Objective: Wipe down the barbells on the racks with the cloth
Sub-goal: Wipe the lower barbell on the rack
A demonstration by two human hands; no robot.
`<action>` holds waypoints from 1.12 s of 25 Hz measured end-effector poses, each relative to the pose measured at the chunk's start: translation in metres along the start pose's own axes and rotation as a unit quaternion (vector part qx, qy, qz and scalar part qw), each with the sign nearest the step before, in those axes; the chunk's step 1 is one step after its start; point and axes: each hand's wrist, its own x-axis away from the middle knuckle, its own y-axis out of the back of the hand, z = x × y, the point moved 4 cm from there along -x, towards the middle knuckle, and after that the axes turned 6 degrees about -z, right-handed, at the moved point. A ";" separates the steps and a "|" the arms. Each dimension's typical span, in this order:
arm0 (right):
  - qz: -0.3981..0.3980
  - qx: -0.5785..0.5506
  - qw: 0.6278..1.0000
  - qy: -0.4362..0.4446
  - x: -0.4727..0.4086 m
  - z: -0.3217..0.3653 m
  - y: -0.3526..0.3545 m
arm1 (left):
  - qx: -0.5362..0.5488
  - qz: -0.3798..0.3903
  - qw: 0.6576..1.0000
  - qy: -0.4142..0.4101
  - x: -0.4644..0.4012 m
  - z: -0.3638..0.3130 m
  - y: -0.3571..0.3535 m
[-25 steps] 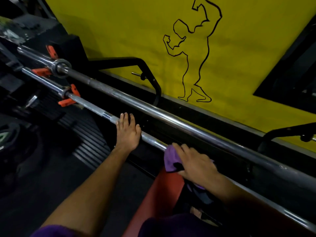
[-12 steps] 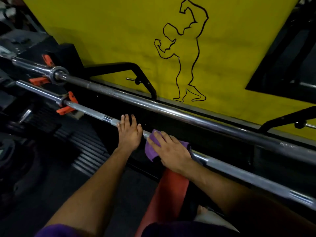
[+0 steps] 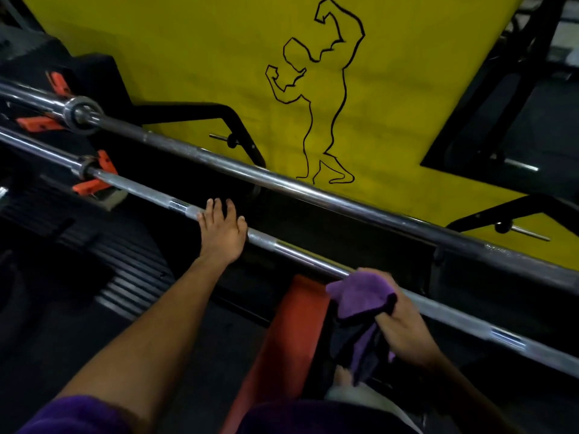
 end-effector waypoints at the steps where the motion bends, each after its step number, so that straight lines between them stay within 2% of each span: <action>1: -0.034 -0.052 0.998 -0.028 0.002 0.003 0.009 | 0.000 0.002 1.000 -0.001 0.000 0.000 0.000; 3: -0.107 -0.174 0.972 -0.120 0.006 -0.005 0.021 | 0.005 0.020 1.000 0.014 -0.002 0.002 0.004; 4: -0.140 -0.235 0.946 -0.175 0.009 -0.013 0.023 | 0.009 0.031 0.999 0.020 -0.001 0.000 0.007; 6: -0.139 -0.334 0.905 -0.225 0.011 -0.024 0.019 | 0.040 0.010 0.999 -0.022 0.012 -0.018 0.018; 7: -0.117 -0.358 0.899 -0.223 0.010 -0.027 0.016 | 0.098 -0.004 0.993 -0.071 0.027 -0.035 0.024; 8: -0.108 -0.375 0.894 -0.221 0.010 -0.024 0.013 | 0.208 0.018 0.970 -0.127 0.050 -0.058 0.032; 10: -0.089 -0.400 0.888 -0.207 0.012 -0.023 0.007 | 0.428 0.173 0.873 -0.161 0.110 -0.106 0.041; 11: -0.078 -0.428 0.877 -0.203 0.011 -0.020 0.003 | 0.480 0.238 0.830 -0.155 0.135 -0.126 0.043; 12: -0.071 -0.443 0.871 -0.200 0.012 -0.019 0.001 | 0.512 0.262 0.806 -0.137 0.149 -0.139 0.044; 14: -0.050 -0.384 0.905 -0.174 0.012 -0.018 0.004 | 0.547 0.231 0.800 -0.084 0.156 -0.148 0.037; 16: 0.036 -0.189 0.976 -0.099 0.011 -0.007 0.017 | 0.538 0.196 0.817 -0.065 0.150 -0.142 0.039; 17: 0.109 -0.087 0.988 -0.070 0.010 -0.002 0.025 | 0.522 0.189 0.828 -0.077 0.147 -0.139 0.043; 18: 0.177 -0.044 0.981 -0.066 0.010 -0.002 0.034 | 0.500 0.186 0.840 -0.099 0.146 -0.137 0.048; 20: 0.241 -0.044 0.966 -0.077 0.012 0.003 0.051 | 0.475 0.189 0.848 -0.142 0.149 -0.135 0.055; 22: 0.218 0.003 0.975 -0.043 0.014 0.011 0.045 | 0.476 0.191 0.843 -0.161 0.155 -0.136 0.059; 25: 0.165 0.165 0.972 -0.003 0.017 0.009 0.008 | 0.459 0.186 0.843 -0.208 0.166 -0.139 0.057; 28: 0.163 0.158 0.973 -0.036 0.015 0.004 -0.008 | 0.454 0.130 0.849 -0.238 0.181 -0.139 0.052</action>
